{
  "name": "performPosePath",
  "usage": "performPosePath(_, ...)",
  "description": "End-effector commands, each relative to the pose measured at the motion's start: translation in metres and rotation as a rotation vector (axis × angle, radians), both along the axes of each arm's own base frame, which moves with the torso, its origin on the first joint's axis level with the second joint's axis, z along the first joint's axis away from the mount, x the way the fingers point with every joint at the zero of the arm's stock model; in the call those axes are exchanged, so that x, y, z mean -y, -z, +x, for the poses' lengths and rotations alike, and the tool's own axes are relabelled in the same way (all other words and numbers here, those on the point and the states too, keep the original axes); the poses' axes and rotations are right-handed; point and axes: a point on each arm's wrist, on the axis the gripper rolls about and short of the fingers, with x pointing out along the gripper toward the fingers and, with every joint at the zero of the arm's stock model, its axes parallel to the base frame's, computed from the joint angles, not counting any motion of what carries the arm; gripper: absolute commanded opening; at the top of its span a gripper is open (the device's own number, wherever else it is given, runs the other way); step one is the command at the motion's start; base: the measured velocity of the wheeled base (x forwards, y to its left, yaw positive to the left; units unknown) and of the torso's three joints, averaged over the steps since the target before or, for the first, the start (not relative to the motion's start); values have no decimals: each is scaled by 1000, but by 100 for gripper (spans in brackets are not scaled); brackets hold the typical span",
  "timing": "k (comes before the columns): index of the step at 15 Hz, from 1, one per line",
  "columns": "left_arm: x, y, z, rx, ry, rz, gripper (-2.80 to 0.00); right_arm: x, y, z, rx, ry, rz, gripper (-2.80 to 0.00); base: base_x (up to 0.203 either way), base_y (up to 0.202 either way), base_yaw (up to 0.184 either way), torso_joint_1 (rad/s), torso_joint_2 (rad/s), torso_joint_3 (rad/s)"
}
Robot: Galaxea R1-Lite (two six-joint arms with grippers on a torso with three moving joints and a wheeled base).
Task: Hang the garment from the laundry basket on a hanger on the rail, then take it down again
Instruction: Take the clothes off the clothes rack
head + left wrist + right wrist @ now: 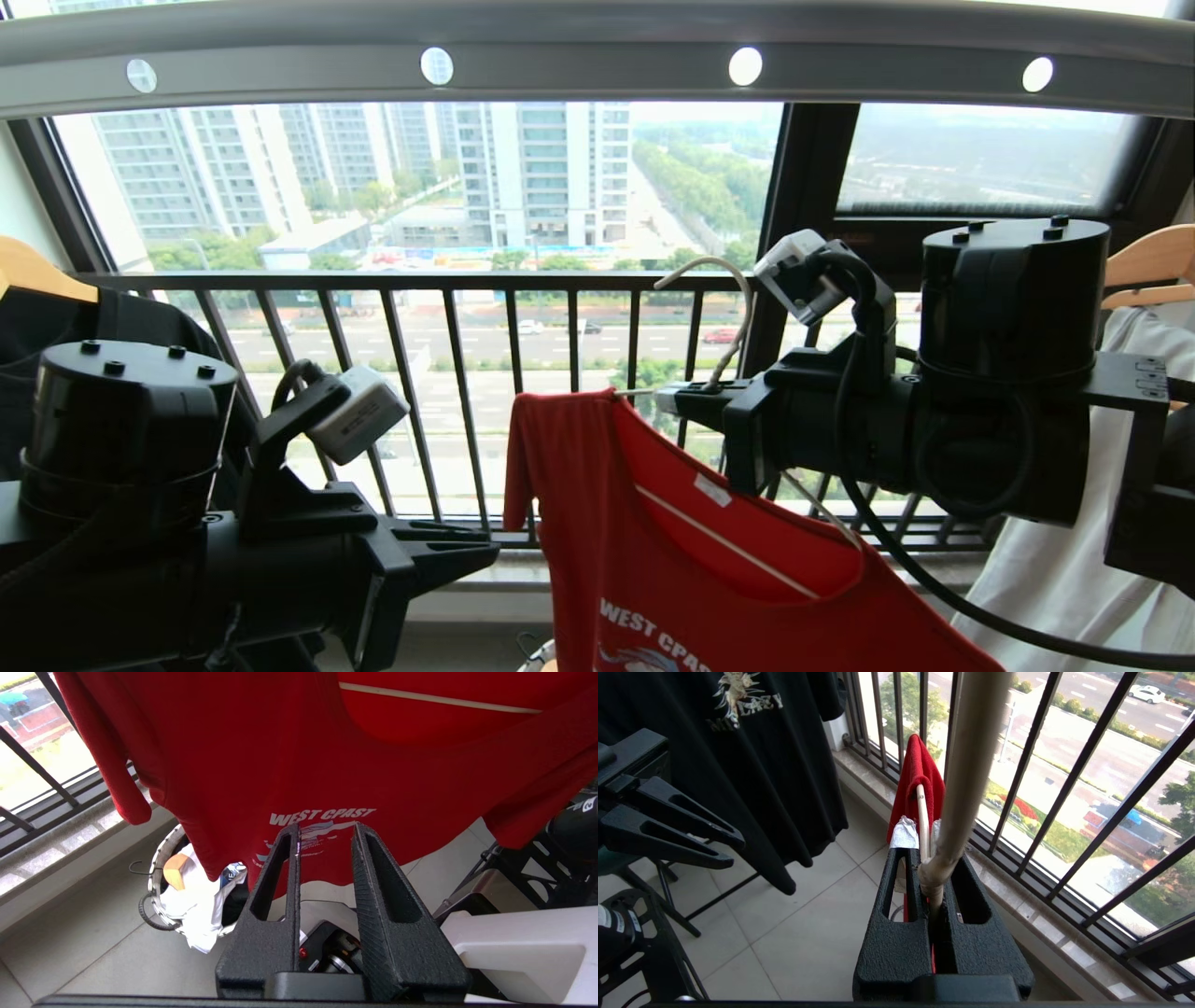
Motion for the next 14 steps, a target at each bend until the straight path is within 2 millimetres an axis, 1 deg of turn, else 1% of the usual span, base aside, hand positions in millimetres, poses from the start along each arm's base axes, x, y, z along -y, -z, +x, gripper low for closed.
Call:
performPosePath(1,25,18,18,-24,-92,36,0,-4,0,-4,1,-19,3,-280,0,0,0,0,0,0)
performPosePath(3,37,9,25,-29,-209,-16,0,-9,4,-5,-8,-23,-8,-280,0,0,0,0,0,0)
performPosePath(4,41,3,26,-25,-241,-64,0,-11,4,-6,-8,-25,-10,-280,0,0,0,0,0,0)
performPosePath(6,42,-4,25,3,-259,-97,0,-14,5,-8,-9,-28,-14,-280,0,0,0,0,0,0)
performPosePath(7,44,-2,25,3,-264,-93,0,-16,6,-8,-10,-27,-17,-280,0,0,0,0,0,0)
performPosePath(9,49,4,33,14,-326,-74,0,-19,9,-8,-16,-31,-23,-280,0,0,0,0,0,0)
performPosePath(14,51,3,34,38,-337,-95,0,-23,8,-13,-13,-44,-25,-280,0,0,0,0,0,0)
